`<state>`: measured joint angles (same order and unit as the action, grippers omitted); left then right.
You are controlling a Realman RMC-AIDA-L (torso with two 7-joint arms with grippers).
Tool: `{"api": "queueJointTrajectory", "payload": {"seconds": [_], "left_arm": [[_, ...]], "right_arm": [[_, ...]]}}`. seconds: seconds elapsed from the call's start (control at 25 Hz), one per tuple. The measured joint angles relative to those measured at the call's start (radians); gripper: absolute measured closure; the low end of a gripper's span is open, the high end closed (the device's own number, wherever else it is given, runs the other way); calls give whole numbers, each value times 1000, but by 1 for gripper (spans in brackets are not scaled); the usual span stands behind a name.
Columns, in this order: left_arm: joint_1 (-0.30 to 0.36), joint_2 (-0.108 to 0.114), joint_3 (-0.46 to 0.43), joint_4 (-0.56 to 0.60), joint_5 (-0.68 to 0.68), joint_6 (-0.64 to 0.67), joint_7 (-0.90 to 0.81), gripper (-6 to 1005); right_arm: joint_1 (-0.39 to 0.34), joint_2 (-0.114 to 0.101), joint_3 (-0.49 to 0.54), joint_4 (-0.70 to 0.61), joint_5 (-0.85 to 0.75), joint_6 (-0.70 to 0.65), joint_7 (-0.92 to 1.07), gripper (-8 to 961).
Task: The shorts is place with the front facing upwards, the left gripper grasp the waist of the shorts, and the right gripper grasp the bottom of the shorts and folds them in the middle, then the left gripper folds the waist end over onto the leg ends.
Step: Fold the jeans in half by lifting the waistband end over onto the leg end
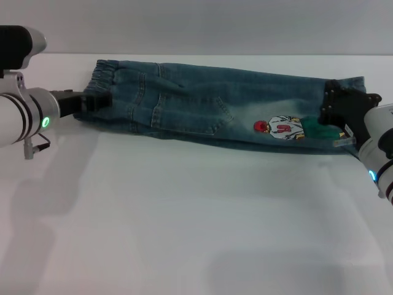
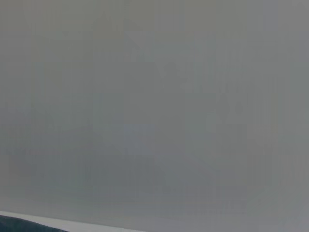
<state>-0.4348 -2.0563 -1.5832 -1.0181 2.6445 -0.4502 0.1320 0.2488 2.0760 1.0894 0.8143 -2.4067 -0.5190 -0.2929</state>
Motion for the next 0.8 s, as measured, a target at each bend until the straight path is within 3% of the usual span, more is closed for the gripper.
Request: {"api": "queueJointTrajectory", "payload": {"seconds": [0.8], "left_arm": [[-17,-2,-18,18,2,-46,-1,248]], "right_arm": [[12,-4,9,-17,-5,24,2,954]]}}
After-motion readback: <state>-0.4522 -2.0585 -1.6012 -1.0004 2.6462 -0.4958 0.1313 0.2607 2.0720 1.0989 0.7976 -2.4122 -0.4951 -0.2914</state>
